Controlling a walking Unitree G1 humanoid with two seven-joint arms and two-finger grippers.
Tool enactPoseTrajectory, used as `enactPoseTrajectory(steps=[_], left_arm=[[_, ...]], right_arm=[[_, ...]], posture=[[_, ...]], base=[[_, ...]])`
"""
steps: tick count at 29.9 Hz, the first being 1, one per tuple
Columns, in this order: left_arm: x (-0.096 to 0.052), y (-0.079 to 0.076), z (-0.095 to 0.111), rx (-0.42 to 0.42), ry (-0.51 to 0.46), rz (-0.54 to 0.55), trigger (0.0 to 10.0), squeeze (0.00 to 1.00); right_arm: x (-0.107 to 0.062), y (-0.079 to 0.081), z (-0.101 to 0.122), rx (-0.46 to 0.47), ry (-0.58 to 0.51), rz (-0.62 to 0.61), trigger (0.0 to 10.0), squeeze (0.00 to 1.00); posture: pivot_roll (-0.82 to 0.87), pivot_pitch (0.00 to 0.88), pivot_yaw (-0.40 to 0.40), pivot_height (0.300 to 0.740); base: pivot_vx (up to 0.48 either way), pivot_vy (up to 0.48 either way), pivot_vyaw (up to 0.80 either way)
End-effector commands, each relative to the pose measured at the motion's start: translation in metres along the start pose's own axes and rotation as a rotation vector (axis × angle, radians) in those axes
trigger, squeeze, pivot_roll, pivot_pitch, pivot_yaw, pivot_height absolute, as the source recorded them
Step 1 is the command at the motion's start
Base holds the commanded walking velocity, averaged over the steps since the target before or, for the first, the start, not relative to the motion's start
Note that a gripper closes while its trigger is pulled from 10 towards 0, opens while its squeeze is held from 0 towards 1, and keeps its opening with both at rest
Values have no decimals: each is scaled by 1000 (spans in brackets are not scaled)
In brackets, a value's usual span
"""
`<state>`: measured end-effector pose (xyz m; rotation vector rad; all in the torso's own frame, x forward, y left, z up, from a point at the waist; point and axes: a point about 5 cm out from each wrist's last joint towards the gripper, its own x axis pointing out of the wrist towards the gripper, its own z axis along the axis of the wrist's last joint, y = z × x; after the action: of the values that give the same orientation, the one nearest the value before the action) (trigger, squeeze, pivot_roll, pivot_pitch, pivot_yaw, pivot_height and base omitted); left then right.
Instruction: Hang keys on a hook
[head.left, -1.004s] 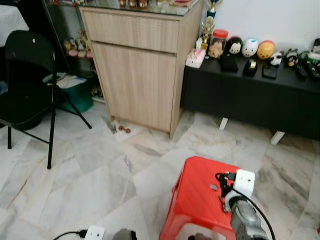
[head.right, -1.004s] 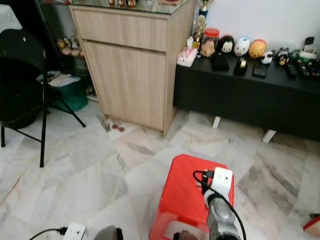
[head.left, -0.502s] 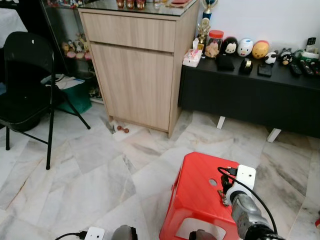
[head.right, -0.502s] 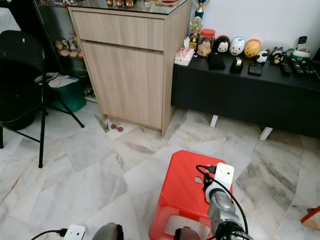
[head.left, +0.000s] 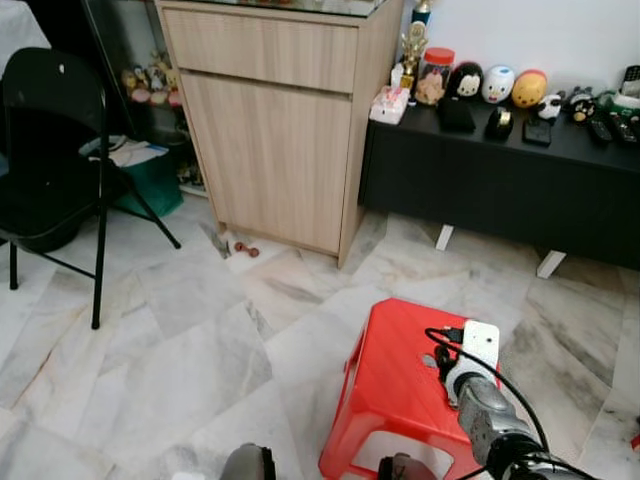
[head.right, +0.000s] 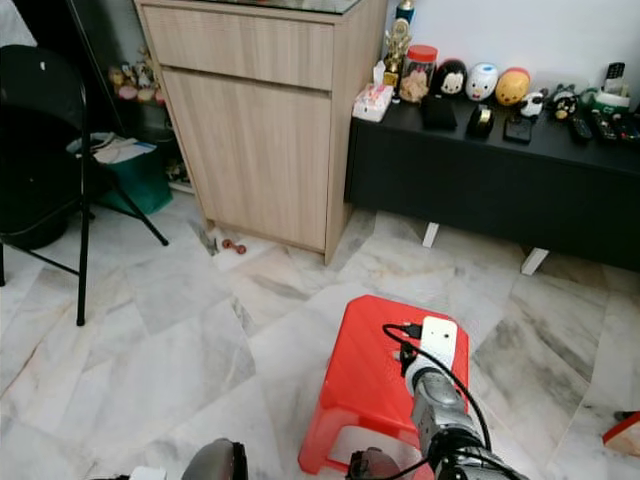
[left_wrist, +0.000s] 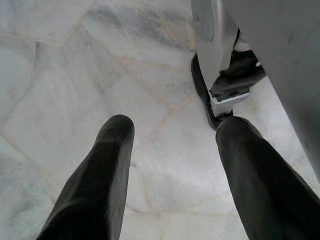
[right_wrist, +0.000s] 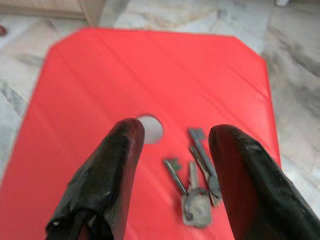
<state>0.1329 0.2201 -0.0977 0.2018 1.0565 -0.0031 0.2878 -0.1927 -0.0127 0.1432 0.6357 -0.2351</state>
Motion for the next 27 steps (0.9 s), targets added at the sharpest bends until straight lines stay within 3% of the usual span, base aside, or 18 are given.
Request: enactPoseTrajectory(steps=[1, 4, 5, 7, 8, 10, 11, 20, 27], left_arm=[[0, 1, 2, 1, -26, -2, 10000, 0], [2, 2, 25, -5, -133, 0, 10000, 0], [3, 3, 46, -9, -231, 7, 10000, 0], [2, 4, 56, -13, -279, 9, 10000, 0], [1, 8, 80, -40, -377, 21, 10000, 0], [-2, 10, 97, -56, -453, 27, 10000, 0], [-6, 13, 118, -59, -552, 26, 10000, 0], [-25, 12, 158, -67, -783, 21, 10000, 0], [-41, 3, 170, -68, -878, -5, 10000, 0]], right_arm=[[0, -8, 0, 10, -10, -23, 10000, 0], [0, -6, 6, 18, -66, 1, 10000, 0], [-1, -5, 10, 17, -102, 14, 10000, 0], [-1, -4, 11, 23, -117, 22, 10000, 0], [-1, -3, 15, 32, -142, 30, 10000, 0], [-1, -2, 16, 28, -156, 37, 10000, 0], [-2, -1, 15, 15, -162, 47, 10000, 0], [-4, -4, 0, -4, -128, 43, 10000, 0], [-4, -4, -10, -49, -54, 49, 10000, 0]], posture=[[25, 144, -59, 629], [23, 166, -62, 629], [21, 180, -64, 629], [21, 182, -65, 629], [20, 188, -65, 629], [21, 200, -66, 629], [19, 210, -66, 629], [24, 253, -67, 629], [31, 287, -61, 629]], base=[[0, 0, 0], [0, 0, 0], [0, 0, 0], [0, 0, 0], [0, 0, 0], [0, 0, 0], [0, 0, 0], [0, 0, 0], [0, 0, 0]])
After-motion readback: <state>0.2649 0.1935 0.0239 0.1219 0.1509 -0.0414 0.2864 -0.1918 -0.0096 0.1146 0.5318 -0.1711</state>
